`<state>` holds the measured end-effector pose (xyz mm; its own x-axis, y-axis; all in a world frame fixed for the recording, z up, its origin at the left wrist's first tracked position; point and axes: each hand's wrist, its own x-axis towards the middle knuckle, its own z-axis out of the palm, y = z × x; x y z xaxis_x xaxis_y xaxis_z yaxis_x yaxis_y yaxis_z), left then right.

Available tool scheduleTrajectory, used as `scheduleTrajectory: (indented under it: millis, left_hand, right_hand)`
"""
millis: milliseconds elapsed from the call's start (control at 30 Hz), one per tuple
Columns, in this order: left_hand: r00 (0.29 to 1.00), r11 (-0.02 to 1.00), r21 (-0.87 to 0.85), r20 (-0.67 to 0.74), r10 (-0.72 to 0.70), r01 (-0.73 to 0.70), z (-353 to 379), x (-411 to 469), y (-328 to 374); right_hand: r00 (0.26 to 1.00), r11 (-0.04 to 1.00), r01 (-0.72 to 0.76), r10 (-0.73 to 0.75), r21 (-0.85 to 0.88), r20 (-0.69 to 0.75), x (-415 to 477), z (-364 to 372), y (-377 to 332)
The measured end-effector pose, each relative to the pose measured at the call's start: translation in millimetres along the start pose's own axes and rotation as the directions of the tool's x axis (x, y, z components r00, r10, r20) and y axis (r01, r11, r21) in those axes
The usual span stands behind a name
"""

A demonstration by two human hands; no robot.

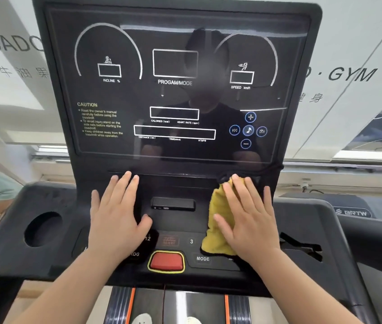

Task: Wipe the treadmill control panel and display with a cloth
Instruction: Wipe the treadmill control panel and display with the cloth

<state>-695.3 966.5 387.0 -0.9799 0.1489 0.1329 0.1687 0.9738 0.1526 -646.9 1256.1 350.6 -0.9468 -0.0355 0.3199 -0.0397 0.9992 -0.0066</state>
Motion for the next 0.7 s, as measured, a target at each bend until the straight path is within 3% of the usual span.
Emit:
scheduleTrajectory:
  millis: [167, 533, 700]
  left_hand:
    - [0.999, 0.997, -0.063, -0.01, 0.037, -0.037, 3, 2, -8]
    - [0.997, 0.994, -0.08, 0.019, 0.08, -0.078, 2, 5, -65]
    - [0.989, 0.991, -0.074, 0.094, 0.118, -0.111, 6, 5, -85]
  right_hand:
    - [0.999, 0.999, -0.036, 0.034, 0.036, 0.034, 13, -2, -39]
    - [0.961, 0.953, 0.262, -0.273, 0.151, 0.055, 70, -4, -168]
    - [0.979, 0.973, 0.195, -0.2, 0.12, 0.027, 59, -3, -149]
